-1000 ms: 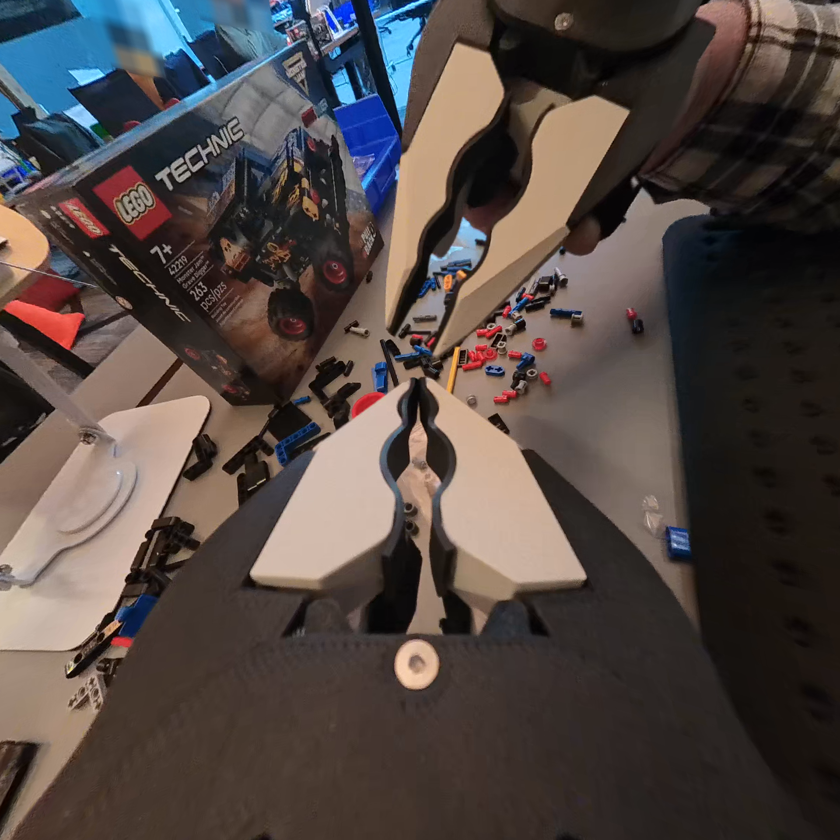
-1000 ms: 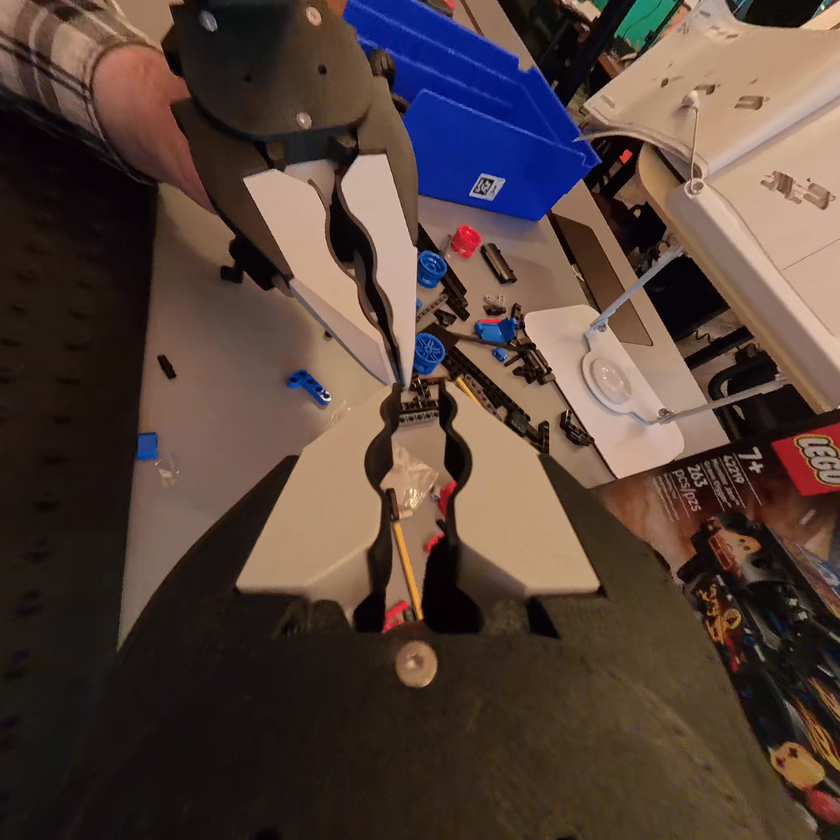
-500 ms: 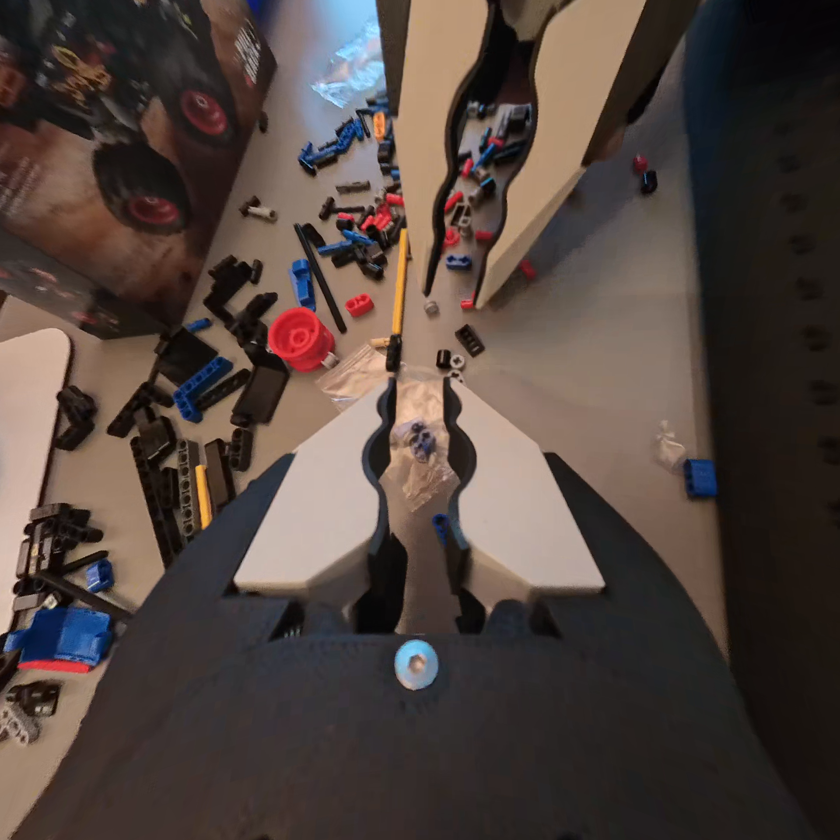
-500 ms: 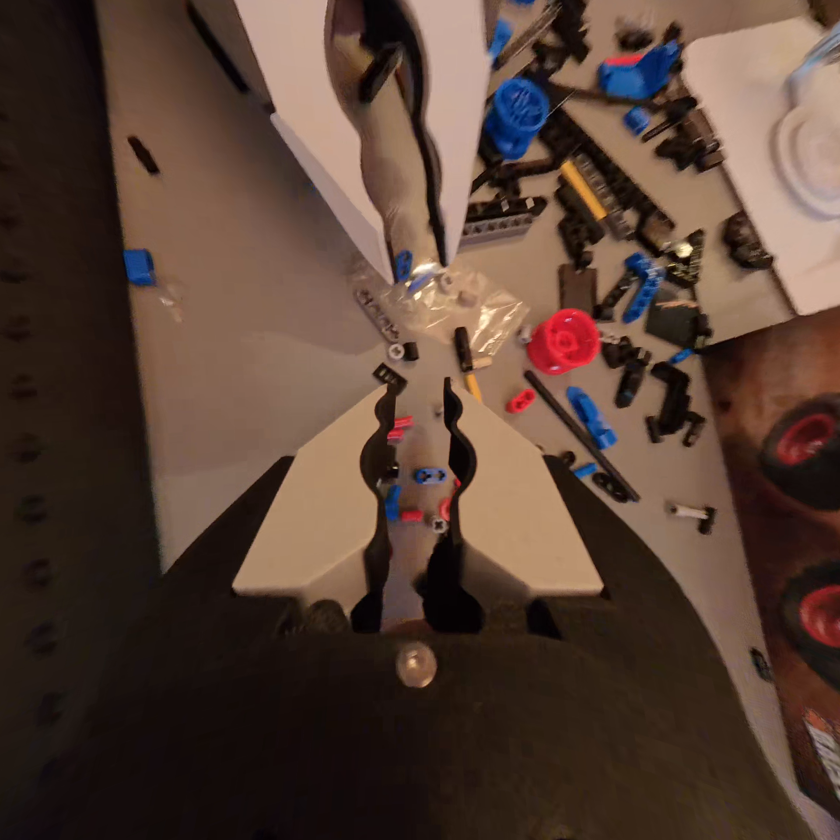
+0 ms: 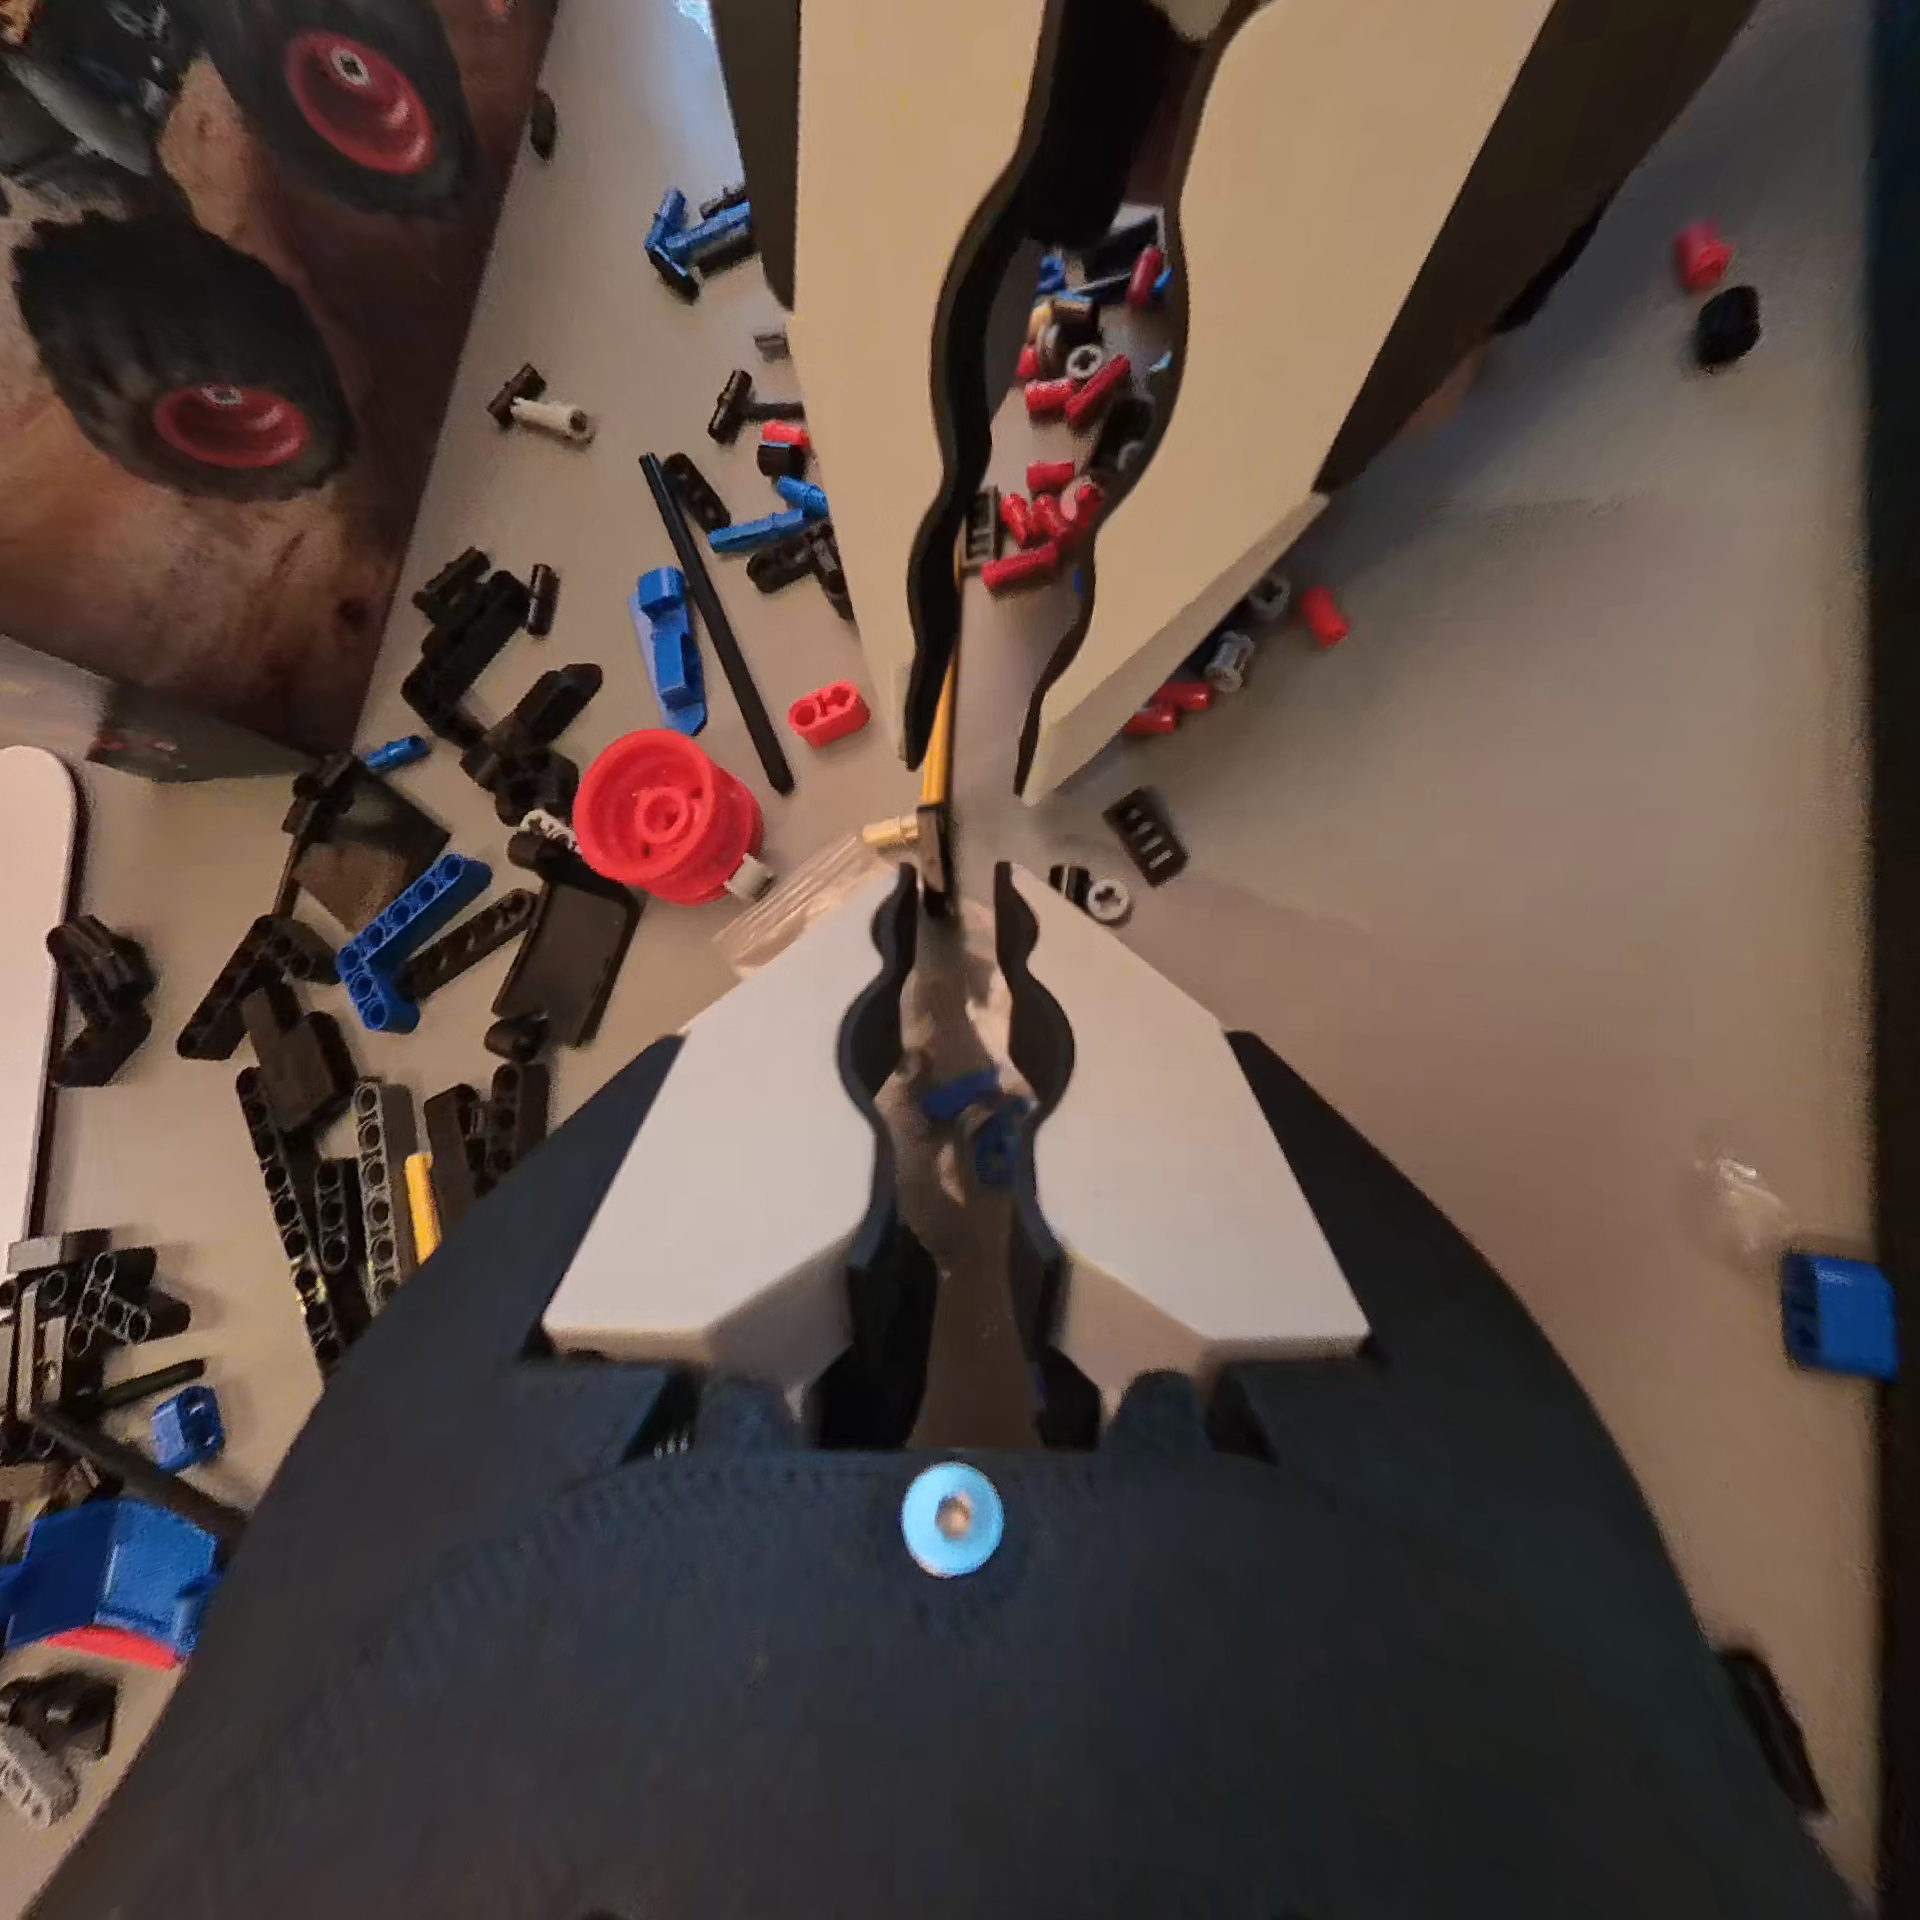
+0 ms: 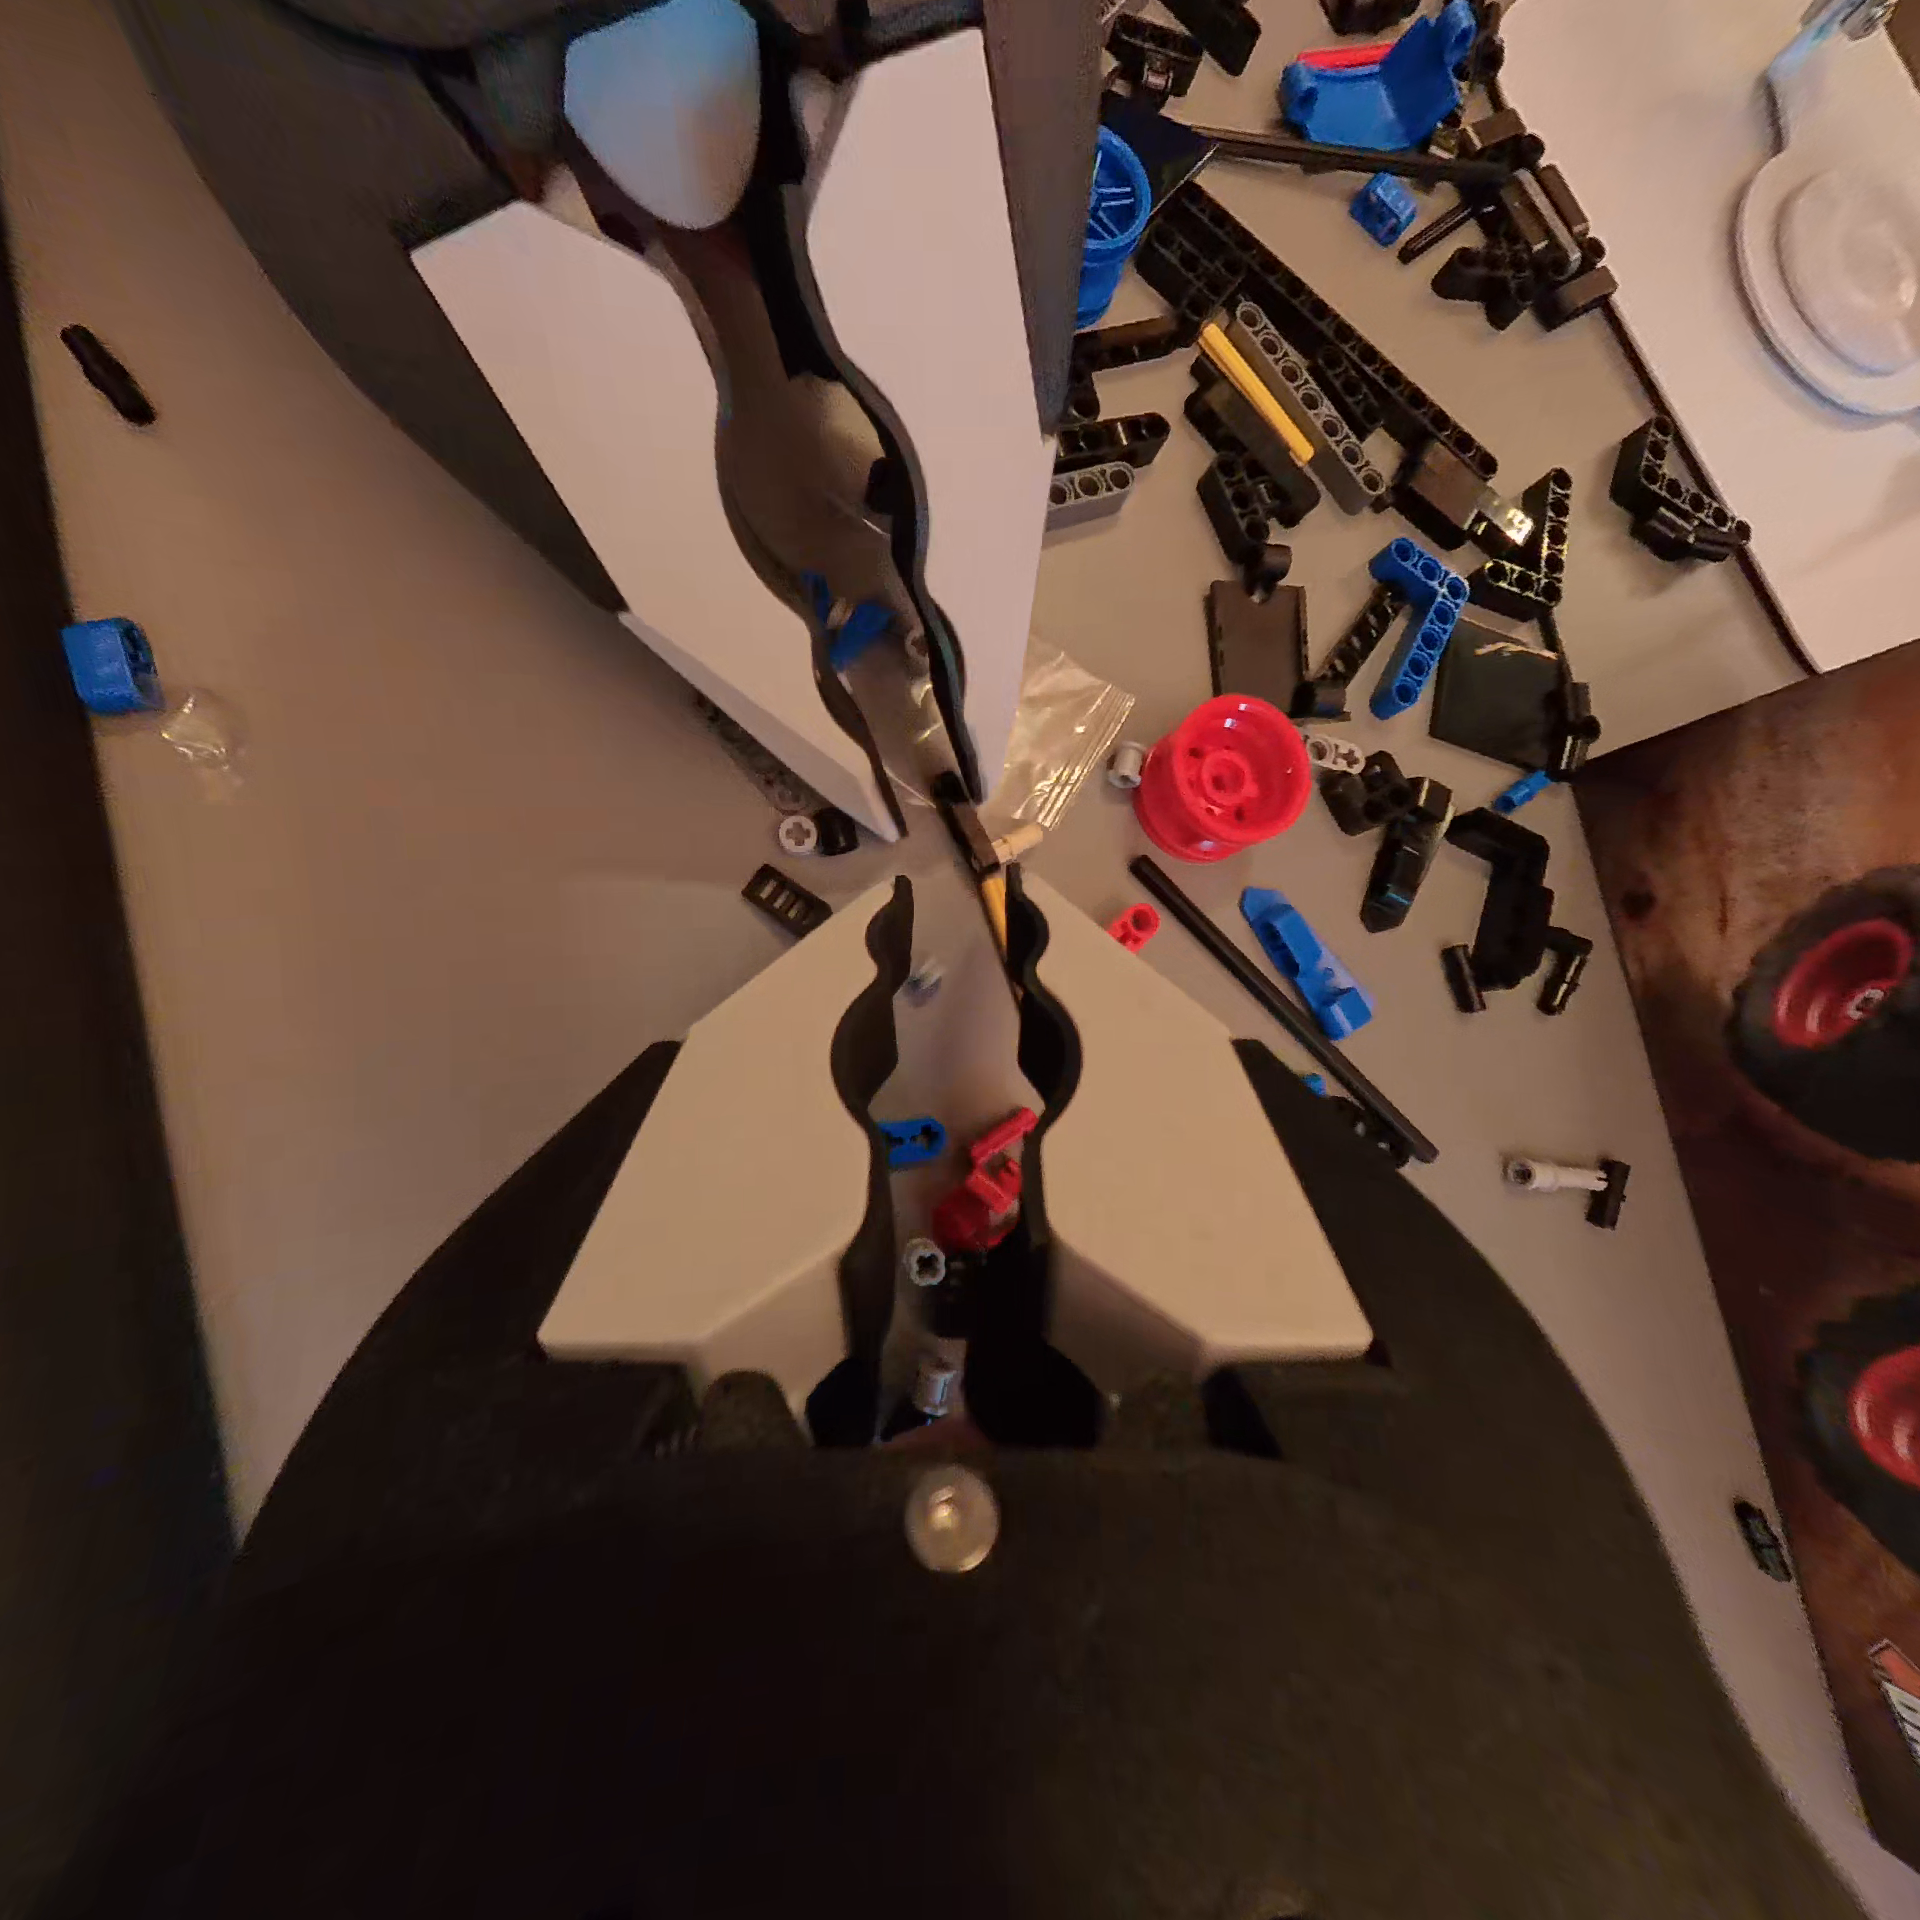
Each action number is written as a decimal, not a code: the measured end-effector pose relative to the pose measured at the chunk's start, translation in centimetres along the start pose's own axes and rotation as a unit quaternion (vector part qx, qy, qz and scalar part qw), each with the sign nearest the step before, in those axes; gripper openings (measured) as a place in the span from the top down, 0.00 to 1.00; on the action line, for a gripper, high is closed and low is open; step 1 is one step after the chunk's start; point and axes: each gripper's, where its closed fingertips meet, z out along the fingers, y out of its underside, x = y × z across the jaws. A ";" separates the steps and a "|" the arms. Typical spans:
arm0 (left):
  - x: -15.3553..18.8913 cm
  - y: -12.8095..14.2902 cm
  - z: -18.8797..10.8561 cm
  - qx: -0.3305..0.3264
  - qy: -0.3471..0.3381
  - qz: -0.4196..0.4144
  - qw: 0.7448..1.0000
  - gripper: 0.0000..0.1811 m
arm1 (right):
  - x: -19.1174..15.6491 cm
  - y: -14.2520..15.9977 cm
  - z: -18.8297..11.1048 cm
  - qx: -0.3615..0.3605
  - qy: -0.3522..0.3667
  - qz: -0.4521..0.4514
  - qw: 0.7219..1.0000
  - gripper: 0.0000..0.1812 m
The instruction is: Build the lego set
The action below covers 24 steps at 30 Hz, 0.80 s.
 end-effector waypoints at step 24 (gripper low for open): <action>-0.5 -2.6 -2.6 0.066 -0.057 0.119 0.989 0.99 | 0.8 -2.5 -1.2 0.046 0.093 -0.097 0.990 0.91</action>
